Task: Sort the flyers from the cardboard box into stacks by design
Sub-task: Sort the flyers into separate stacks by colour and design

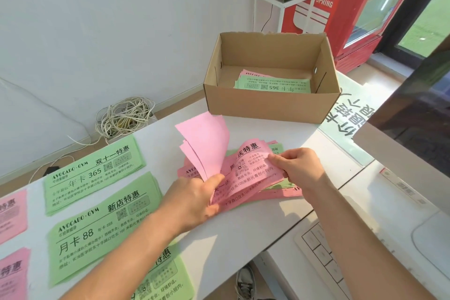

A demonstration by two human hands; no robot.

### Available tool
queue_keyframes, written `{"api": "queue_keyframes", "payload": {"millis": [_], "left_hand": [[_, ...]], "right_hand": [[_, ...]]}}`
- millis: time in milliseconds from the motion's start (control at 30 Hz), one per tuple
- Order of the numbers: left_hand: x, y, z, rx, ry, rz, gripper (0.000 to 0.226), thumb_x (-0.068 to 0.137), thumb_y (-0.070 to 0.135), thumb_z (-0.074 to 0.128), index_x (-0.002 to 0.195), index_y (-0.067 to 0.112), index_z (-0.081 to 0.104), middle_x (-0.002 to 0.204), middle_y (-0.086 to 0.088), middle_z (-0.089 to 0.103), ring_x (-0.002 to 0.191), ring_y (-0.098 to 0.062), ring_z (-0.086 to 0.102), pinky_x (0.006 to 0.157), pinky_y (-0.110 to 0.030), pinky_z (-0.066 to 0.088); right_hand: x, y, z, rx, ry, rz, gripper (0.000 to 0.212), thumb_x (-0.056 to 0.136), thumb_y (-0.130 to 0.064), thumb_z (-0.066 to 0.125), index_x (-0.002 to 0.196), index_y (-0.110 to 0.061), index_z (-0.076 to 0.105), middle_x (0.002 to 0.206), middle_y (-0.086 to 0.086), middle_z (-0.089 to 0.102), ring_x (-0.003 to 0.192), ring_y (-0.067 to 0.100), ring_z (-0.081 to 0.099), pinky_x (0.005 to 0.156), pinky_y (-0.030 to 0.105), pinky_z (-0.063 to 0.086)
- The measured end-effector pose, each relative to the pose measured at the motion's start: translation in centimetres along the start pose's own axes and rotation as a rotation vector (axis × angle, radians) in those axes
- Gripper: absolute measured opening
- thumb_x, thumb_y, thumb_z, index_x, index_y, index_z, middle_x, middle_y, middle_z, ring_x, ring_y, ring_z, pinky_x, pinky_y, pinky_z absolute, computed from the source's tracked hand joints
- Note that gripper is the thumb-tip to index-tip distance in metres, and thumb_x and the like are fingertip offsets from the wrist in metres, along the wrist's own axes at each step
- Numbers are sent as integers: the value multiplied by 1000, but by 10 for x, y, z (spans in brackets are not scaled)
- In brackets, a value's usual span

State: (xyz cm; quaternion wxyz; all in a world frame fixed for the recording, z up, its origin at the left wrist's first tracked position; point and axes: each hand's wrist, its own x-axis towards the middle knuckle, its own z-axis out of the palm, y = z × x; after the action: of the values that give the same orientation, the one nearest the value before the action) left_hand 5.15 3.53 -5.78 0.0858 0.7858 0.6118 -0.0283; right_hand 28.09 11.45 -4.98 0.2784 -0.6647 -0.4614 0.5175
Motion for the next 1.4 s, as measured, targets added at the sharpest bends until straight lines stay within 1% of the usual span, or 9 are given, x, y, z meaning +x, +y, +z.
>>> {"api": "queue_keyframes", "payload": {"millis": [133,300,433,633,733,867,1133,1267,1400], "left_hand": [[-3,-11,0,-312,141,-67,25,87,36,50,111,43,46,75,-2,65,72,-28,62,63,-30,40],[-6,-17,0,-557,263,-194,83,95,16,48,138,61,-7,72,-6,61,55,-16,55,60,-32,42],[-10,-17,4,-448,201,-65,63,96,34,47,127,75,12,83,-3,62,64,-12,57,68,-24,43],[-10,8,-1,-23,42,10,73,87,52,55,147,31,20,96,-1,62,81,-21,59,72,-28,43],[-9,-6,-1,-338,106,-40,27,87,36,53,114,36,58,75,11,63,64,-4,53,65,-24,40],[-6,-22,7,-595,193,-311,19,93,27,54,80,13,55,61,3,58,57,-6,51,60,-30,35],[-6,-12,3,-455,235,-215,18,94,31,54,101,16,46,81,-1,65,71,-28,59,59,-33,36],[-11,3,5,-205,227,117,82,87,25,64,149,34,12,89,-3,69,45,-21,53,45,-29,49],[-11,11,10,112,214,207,92,78,43,69,150,20,16,116,-7,65,74,-24,66,50,-27,53]], "right_hand": [[3,6,3,-142,83,-72,36,87,-35,68,63,-8,66,53,-2,58,45,12,45,46,24,36],[2,8,0,-282,9,-73,3,89,-27,65,89,-24,65,73,-5,69,70,13,68,51,21,47],[3,14,0,-150,33,-70,21,81,-24,74,101,-22,69,83,6,71,73,18,69,65,30,56],[4,12,6,55,73,-89,14,81,-23,75,94,-20,70,80,6,68,68,19,62,58,28,47],[4,14,9,-37,134,-153,8,85,-27,71,92,-23,69,75,1,69,78,22,65,72,35,53],[3,14,8,-187,154,-195,7,90,-31,64,95,-26,65,78,2,66,69,17,62,54,23,42],[2,14,9,-317,149,-202,16,92,-30,59,105,-22,65,78,1,64,70,17,58,59,26,41],[-2,1,7,13,-29,-66,37,98,-48,39,101,-20,62,88,12,71,80,26,68,70,36,55],[4,-12,-6,158,-265,112,73,86,-75,25,96,-16,67,68,8,61,57,19,55,56,27,43]]}}
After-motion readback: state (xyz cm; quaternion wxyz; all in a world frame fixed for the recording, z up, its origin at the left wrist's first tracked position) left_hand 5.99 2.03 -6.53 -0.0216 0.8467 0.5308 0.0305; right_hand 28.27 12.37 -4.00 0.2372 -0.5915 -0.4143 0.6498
